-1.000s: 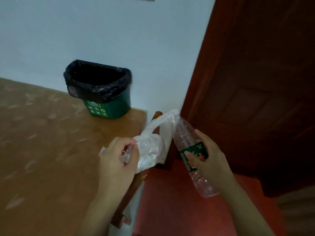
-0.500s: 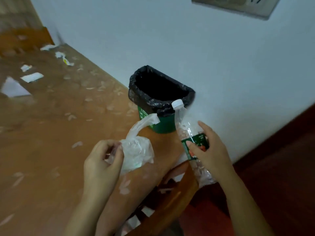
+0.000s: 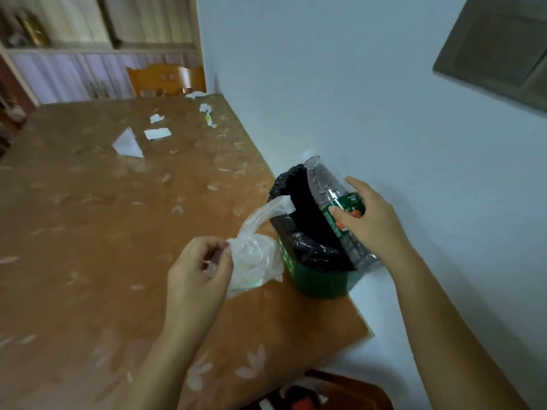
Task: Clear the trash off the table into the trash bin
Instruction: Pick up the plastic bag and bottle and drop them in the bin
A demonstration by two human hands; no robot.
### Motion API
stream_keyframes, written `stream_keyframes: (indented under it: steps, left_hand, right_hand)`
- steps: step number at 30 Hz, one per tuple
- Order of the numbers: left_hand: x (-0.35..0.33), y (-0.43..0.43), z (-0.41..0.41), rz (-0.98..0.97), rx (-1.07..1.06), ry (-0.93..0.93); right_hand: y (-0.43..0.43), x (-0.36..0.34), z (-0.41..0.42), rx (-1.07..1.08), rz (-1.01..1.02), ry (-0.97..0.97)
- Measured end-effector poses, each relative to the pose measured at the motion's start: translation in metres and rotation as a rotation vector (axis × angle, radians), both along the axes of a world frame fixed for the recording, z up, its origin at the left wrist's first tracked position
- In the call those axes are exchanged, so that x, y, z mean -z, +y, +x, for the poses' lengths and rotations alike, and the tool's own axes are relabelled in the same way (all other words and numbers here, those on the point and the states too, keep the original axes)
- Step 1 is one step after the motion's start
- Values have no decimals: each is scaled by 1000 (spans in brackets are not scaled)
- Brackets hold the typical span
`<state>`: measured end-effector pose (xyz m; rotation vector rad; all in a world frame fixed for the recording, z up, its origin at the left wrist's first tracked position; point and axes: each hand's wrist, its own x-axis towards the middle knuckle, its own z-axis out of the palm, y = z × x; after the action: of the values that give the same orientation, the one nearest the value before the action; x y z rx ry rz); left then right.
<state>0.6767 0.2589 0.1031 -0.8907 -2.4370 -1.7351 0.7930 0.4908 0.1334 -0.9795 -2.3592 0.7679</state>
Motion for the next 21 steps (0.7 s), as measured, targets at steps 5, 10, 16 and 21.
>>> stream_keyframes:
  steps: [5,10,16,21]
  left_hand:
    - [0,1,1,-20,-71,16]
    - [-6,5,-1,-18,-103,57]
    - [-5,14,3,-5,-101,43]
    - [-12,24,7,30,-87,16]
  right_hand:
    - [21,-6,-21,-21,-17,24]
    - [24,3,-29,-12,16,-58]
    - [23,0,-17,3,78,1]
    - [17,-10,0,32,105,138]
